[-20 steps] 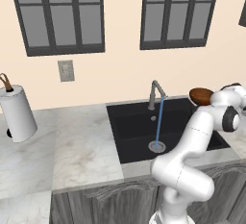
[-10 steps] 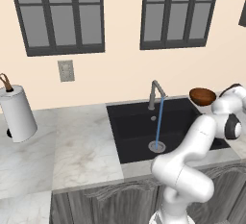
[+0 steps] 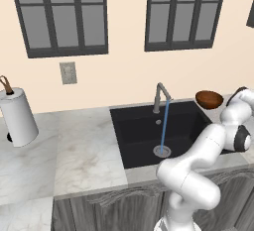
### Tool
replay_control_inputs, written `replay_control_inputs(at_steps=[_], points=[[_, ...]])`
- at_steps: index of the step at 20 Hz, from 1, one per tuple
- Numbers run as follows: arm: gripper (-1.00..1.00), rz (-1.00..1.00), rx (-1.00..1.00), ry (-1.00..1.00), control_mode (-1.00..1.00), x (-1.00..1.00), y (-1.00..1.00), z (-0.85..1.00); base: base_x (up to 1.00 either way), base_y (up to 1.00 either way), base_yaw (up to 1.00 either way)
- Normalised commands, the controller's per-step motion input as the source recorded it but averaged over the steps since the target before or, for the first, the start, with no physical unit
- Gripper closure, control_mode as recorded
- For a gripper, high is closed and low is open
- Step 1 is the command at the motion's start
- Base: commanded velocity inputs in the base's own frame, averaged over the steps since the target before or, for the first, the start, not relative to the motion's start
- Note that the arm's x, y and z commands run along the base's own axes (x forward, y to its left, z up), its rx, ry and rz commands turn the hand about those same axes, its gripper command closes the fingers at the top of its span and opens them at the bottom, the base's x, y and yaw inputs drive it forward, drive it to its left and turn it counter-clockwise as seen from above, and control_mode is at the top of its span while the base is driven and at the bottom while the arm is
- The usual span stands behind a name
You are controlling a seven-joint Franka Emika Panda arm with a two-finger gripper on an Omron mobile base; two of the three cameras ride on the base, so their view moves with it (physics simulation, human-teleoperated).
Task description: Rinse each bowl for a few seconds and place them down in the sink or on the counter.
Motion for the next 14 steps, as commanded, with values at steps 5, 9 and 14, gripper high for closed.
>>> replay_control_inputs(at_steps=[5, 9, 14], points=[[1.00, 0.00, 0.02, 0.09, -1.00, 0.00, 0.04, 0.03, 0.00, 0.00, 0.00], [1.00, 0.00, 0.02, 0.07, -1.00, -0.06, 0.17, 0.35, 0.00, 0.00, 0.00], [1.00, 0.00, 0.01, 0.06, -1.00, -0.10, 0.32, 0.58, 0.00, 0.00, 0.00]])
